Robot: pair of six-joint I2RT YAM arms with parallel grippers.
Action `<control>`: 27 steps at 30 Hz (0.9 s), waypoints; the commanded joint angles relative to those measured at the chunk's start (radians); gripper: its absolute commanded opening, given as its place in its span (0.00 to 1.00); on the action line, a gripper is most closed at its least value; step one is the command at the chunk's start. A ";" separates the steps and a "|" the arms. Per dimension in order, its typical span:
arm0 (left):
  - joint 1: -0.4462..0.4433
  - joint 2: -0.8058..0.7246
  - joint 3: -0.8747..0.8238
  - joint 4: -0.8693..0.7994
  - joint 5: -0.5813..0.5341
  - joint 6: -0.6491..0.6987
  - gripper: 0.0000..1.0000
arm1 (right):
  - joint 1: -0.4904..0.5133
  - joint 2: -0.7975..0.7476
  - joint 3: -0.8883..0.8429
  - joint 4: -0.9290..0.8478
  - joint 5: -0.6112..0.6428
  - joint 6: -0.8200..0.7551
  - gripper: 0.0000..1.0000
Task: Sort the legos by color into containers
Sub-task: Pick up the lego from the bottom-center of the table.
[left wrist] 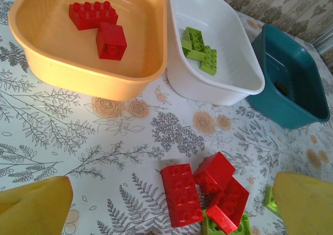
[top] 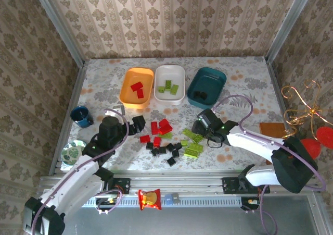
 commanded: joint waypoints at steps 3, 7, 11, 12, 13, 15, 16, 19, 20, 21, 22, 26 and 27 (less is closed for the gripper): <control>0.010 -0.017 -0.011 0.015 0.010 -0.017 1.00 | 0.039 0.052 0.027 -0.033 0.033 0.082 0.75; 0.014 -0.019 -0.010 0.012 0.012 -0.016 1.00 | 0.054 0.100 0.045 -0.067 0.047 0.084 0.74; 0.020 -0.027 -0.011 0.004 0.015 -0.017 1.00 | 0.051 0.147 0.048 -0.081 0.080 0.056 0.67; 0.022 -0.031 -0.011 0.000 0.015 -0.016 1.00 | 0.047 0.157 0.053 -0.090 0.090 0.038 0.65; 0.023 -0.035 -0.011 -0.004 0.015 -0.016 1.00 | 0.045 0.163 0.058 -0.096 0.098 0.025 0.63; 0.029 -0.046 -0.014 -0.013 0.016 -0.013 1.00 | 0.042 0.176 0.070 -0.106 0.112 -0.005 0.55; 0.031 -0.051 -0.016 -0.016 0.016 -0.012 1.00 | 0.040 0.178 0.074 -0.113 0.119 -0.015 0.51; 0.039 -0.062 -0.022 -0.020 0.022 -0.015 1.00 | 0.028 0.159 0.079 -0.127 0.147 -0.048 0.41; 0.043 -0.065 -0.023 -0.020 0.022 -0.017 1.00 | 0.019 0.146 0.077 -0.127 0.150 -0.061 0.38; 0.044 -0.066 -0.024 -0.017 0.026 -0.017 1.00 | 0.011 0.131 0.074 -0.119 0.150 -0.077 0.35; 0.046 -0.066 -0.026 -0.016 0.029 -0.018 1.00 | 0.002 0.116 0.074 -0.116 0.150 -0.093 0.34; 0.047 -0.065 -0.031 -0.009 0.036 -0.019 1.00 | -0.032 0.017 0.087 -0.082 0.162 -0.205 0.28; 0.049 -0.065 -0.032 -0.007 0.037 -0.019 1.00 | -0.038 -0.008 0.100 -0.065 0.155 -0.253 0.28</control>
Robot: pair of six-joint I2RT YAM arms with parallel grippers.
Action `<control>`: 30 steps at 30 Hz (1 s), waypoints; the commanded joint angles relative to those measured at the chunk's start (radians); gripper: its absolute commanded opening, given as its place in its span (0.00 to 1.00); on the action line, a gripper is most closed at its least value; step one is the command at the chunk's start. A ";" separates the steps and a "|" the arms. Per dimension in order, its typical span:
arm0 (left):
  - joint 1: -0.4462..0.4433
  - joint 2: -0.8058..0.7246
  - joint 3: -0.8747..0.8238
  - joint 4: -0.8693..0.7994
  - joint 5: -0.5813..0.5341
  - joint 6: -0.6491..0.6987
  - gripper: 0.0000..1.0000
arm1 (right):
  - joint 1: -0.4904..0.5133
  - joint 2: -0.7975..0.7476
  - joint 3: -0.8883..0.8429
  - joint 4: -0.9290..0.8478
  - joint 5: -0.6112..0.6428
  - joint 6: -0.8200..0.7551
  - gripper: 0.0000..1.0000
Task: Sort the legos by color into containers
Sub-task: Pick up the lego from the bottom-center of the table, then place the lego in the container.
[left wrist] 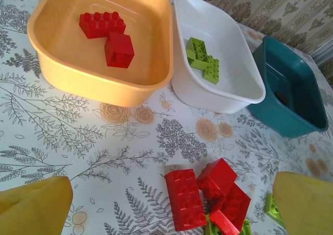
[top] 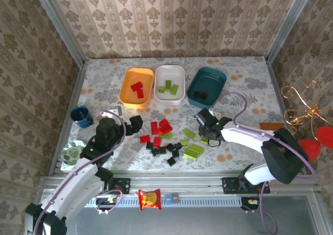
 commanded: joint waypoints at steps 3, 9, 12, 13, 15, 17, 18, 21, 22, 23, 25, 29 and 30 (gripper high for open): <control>0.010 -0.008 -0.019 0.011 0.020 -0.021 1.00 | -0.017 -0.111 0.117 0.051 0.024 -0.245 0.28; 0.011 -0.008 -0.035 0.023 0.027 -0.039 1.00 | -0.023 0.076 0.365 0.138 -0.119 -0.388 0.27; 0.010 -0.008 -0.034 0.009 0.036 -0.040 1.00 | -0.027 0.237 0.520 0.162 -0.159 -0.425 0.27; 0.011 -0.008 -0.034 0.002 0.041 -0.042 1.00 | -0.030 0.287 0.572 0.161 -0.163 -0.433 0.27; 0.010 -0.009 -0.032 -0.015 0.054 -0.045 1.00 | -0.037 0.394 0.687 0.156 -0.161 -0.447 0.27; 0.009 -0.009 -0.032 -0.032 0.067 -0.051 1.00 | -0.045 0.483 0.787 0.148 -0.157 -0.451 0.27; 0.009 -0.011 -0.032 -0.042 0.072 -0.055 1.00 | -0.051 0.530 0.841 0.137 -0.153 -0.452 0.27; 0.007 -0.014 -0.032 -0.064 0.081 -0.063 1.00 | -0.066 0.644 0.991 0.080 -0.139 -0.444 0.28; 0.007 -0.016 -0.032 -0.069 0.083 -0.064 1.00 | -0.070 0.672 1.027 0.066 -0.141 -0.439 0.28; 0.007 -0.016 -0.032 -0.073 0.085 -0.065 1.00 | -0.074 0.699 1.061 0.051 -0.142 -0.435 0.30; 0.007 -0.015 -0.031 -0.080 0.086 -0.065 1.00 | -0.079 0.739 1.122 0.026 -0.150 -0.433 0.42; 0.007 -0.009 -0.030 -0.082 0.090 -0.063 1.00 | -0.082 0.763 1.203 -0.015 -0.159 -0.443 0.70; 0.007 -0.006 -0.030 -0.079 0.093 -0.063 1.00 | -0.082 0.749 1.201 -0.014 -0.161 -0.446 0.72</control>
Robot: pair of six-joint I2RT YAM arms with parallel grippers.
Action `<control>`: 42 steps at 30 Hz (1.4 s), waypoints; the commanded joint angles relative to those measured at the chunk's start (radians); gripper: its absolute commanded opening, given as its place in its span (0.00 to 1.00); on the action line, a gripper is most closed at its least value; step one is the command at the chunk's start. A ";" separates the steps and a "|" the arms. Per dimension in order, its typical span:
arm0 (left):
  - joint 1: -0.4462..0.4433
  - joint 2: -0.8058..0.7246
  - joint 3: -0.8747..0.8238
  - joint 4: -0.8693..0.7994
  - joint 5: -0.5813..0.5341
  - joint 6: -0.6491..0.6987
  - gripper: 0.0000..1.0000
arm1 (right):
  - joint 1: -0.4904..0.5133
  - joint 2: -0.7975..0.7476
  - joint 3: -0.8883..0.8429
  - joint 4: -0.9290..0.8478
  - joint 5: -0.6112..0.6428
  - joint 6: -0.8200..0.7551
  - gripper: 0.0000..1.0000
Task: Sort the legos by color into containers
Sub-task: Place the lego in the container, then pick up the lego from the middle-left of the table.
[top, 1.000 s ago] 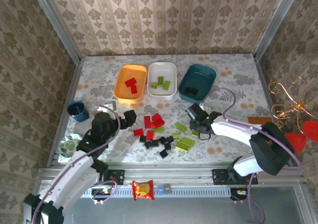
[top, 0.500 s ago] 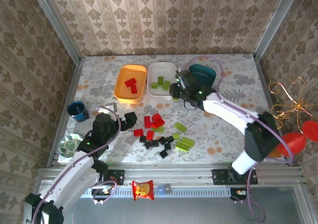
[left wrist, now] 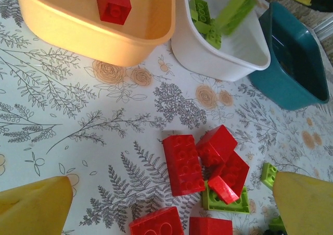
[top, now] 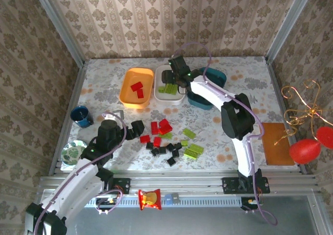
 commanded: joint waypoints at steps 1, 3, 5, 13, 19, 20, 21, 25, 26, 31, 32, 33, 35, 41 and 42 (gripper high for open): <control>0.006 0.000 -0.004 -0.011 0.020 -0.018 1.00 | 0.003 -0.031 0.038 -0.054 -0.017 -0.018 0.73; 0.006 0.007 -0.003 -0.005 0.023 -0.018 1.00 | 0.004 -0.096 -0.021 -0.020 -0.031 -0.019 0.74; 0.006 0.017 -0.001 0.002 0.028 -0.018 1.00 | 0.005 -0.178 -0.110 0.033 -0.049 -0.014 0.75; 0.002 0.083 0.017 0.048 0.050 -0.007 1.00 | 0.012 -0.580 -0.594 0.266 -0.118 0.030 0.76; -0.008 0.149 0.025 0.089 0.068 0.009 1.00 | 0.018 -0.803 -0.850 0.268 -0.140 0.071 0.76; -0.012 0.166 0.034 0.086 0.067 0.016 0.99 | 0.021 -0.830 -0.887 0.259 -0.139 0.078 0.76; -0.019 0.181 0.042 0.078 0.064 0.023 0.98 | 0.024 -0.851 -0.920 0.260 -0.140 0.084 0.76; -0.053 0.284 0.097 0.040 0.050 0.074 0.95 | 0.039 -0.923 -1.051 0.250 -0.138 0.114 0.76; -0.065 0.319 0.118 0.029 0.050 0.090 0.94 | 0.042 -0.935 -1.076 0.246 -0.137 0.122 0.76; -0.130 0.501 0.232 -0.027 0.028 0.155 0.88 | 0.047 -1.000 -1.168 0.232 -0.110 0.150 0.75; -0.143 0.536 0.257 -0.041 0.006 0.161 0.87 | 0.047 -1.014 -1.180 0.230 -0.100 0.156 0.75; -0.153 0.562 0.271 -0.049 -0.013 0.166 0.85 | 0.047 -1.026 -1.190 0.230 -0.095 0.159 0.76; -0.158 0.605 0.297 -0.071 -0.041 0.161 0.78 | 0.047 -1.050 -1.204 0.232 -0.090 0.164 0.76; -0.160 0.557 0.272 -0.146 -0.094 0.125 0.80 | 0.047 -1.082 -1.216 0.203 -0.073 0.158 0.76; -0.160 0.545 0.264 -0.167 -0.105 0.124 0.81 | 0.046 -1.087 -1.217 0.202 -0.070 0.157 0.76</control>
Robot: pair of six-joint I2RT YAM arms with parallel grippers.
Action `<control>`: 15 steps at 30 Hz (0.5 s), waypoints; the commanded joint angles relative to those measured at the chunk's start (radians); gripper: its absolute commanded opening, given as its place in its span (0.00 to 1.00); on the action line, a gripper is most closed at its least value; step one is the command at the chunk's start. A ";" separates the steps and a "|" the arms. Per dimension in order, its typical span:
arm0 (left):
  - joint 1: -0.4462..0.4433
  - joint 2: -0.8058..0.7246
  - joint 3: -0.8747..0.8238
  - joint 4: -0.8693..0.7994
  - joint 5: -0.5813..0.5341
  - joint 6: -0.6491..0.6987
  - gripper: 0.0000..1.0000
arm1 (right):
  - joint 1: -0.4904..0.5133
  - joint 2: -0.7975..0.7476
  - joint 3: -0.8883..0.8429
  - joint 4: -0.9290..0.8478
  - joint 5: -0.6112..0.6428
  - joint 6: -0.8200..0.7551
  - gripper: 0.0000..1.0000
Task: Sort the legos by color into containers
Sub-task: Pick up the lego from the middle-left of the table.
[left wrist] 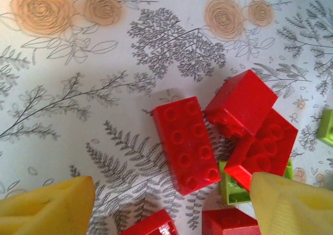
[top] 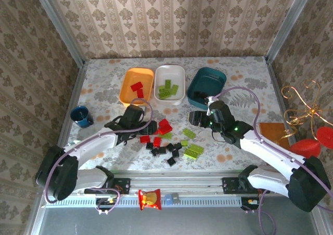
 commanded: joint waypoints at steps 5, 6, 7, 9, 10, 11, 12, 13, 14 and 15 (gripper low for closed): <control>-0.032 -0.082 -0.078 -0.128 -0.058 -0.032 0.84 | 0.006 -0.030 -0.029 -0.009 0.039 0.016 0.76; -0.042 -0.082 -0.087 -0.126 -0.061 -0.037 0.85 | 0.006 -0.027 -0.030 -0.006 0.039 0.016 0.76; -0.051 -0.079 -0.094 -0.124 -0.066 -0.044 0.86 | 0.006 -0.024 -0.031 -0.004 0.038 0.017 0.76; -0.063 -0.065 -0.100 -0.124 -0.075 -0.054 0.86 | 0.006 -0.021 -0.032 -0.001 0.037 0.018 0.76; -0.063 -0.053 -0.100 -0.123 -0.076 -0.057 0.84 | 0.006 -0.022 -0.032 -0.001 0.038 0.018 0.76; -0.064 -0.042 -0.098 -0.124 -0.078 -0.061 0.83 | 0.006 -0.022 -0.032 -0.001 0.037 0.019 0.76; -0.064 -0.031 -0.097 -0.121 -0.078 -0.063 0.82 | 0.006 -0.024 -0.032 -0.003 0.037 0.018 0.76; -0.064 -0.019 -0.097 -0.113 -0.078 -0.064 0.82 | 0.006 -0.027 -0.031 -0.006 0.038 0.017 0.76; -0.064 -0.008 -0.097 -0.104 -0.076 -0.065 0.82 | 0.006 -0.031 -0.030 -0.009 0.037 0.016 0.75; -0.065 0.003 -0.097 -0.093 -0.074 -0.065 0.82 | 0.006 -0.035 -0.030 -0.011 0.039 0.014 0.76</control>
